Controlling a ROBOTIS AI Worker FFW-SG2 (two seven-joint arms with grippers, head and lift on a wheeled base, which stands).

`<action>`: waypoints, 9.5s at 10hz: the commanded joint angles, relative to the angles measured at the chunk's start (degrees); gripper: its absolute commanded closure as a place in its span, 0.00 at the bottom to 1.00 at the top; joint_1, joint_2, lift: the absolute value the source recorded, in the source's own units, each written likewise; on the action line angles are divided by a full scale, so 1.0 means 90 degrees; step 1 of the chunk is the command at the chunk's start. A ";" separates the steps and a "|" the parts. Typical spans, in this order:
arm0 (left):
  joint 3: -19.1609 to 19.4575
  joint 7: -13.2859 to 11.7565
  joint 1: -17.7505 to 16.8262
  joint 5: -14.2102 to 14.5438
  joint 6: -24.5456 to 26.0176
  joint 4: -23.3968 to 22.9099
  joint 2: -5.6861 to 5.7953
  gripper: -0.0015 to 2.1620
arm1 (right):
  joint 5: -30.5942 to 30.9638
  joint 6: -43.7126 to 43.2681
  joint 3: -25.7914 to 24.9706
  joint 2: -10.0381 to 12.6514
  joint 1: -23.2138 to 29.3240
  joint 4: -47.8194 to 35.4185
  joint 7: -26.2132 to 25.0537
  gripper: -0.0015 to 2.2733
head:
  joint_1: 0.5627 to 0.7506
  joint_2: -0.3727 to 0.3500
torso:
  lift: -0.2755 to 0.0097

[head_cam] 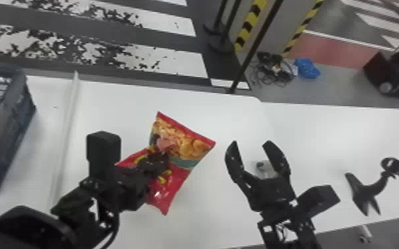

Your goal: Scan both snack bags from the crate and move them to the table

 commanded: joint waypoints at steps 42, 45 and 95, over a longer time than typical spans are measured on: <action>0.3529 0.0097 0.3315 -0.0331 -0.3359 -0.1675 0.0221 0.03 | 0.4746 0.2461 0.2295 -0.0899 0.0115 0.0824 -0.1572 0.06 | 0.70 0.69 | 0.66; 0.3529 0.0029 0.3325 -0.0272 -0.3359 -0.1675 0.0221 0.03 | 0.4931 0.3242 0.2452 -0.1094 -0.0080 0.0863 -0.1523 0.64 | 0.70 0.63 | 0.66; 0.2982 -0.0069 0.2915 -0.0350 -0.3730 -0.1118 0.0368 0.03 | 0.0547 0.3711 -0.0400 0.0595 -0.1614 0.1205 0.2003 0.99 | 0.70 0.46 | 0.66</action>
